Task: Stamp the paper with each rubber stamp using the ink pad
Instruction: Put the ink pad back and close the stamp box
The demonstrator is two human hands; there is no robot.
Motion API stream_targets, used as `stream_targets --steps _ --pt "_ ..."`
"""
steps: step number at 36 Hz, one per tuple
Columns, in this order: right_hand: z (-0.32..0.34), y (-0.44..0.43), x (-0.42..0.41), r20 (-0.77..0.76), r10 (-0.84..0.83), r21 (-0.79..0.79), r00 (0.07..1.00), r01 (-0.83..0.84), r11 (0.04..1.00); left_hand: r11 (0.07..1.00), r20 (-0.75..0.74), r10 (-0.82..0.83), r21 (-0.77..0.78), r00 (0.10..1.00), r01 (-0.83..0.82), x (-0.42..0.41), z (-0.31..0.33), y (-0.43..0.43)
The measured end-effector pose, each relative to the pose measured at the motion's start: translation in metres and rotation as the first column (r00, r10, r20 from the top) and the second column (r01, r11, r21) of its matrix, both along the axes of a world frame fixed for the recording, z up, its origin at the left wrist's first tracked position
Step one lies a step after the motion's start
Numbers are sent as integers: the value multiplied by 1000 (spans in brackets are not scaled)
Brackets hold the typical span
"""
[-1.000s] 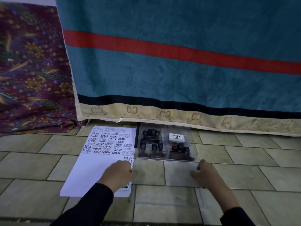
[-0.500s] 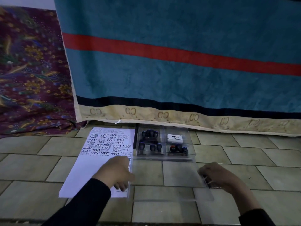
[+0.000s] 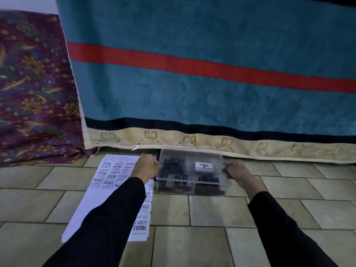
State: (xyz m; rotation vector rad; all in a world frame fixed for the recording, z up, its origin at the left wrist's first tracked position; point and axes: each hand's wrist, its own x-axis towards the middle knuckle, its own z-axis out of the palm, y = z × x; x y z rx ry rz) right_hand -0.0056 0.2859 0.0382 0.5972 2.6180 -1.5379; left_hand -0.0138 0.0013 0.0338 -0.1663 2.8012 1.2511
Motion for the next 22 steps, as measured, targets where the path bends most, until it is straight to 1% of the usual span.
stream_targets --steps 3,7,14,19,22 --pt "-6 1 -7 10 -4 56 1000 3 998 1000 -3 1 12 1000 -1 1 -6 2" --pt "-15 6 -16 35 -16 79 999 13 997 997 -10 29 70 1000 -28 0 -11 2" --pt "-18 7 -17 41 -65 45 997 63 997 986 29 40 161 999 -44 -3 -16 2" --pt "-27 14 -19 43 -63 58 997 61 996 991 1 58 124 998 -58 -2 -19 4" --pt "-29 15 -11 41 -74 45 996 72 996 988 31 70 139 997 -73 3 -21 3"
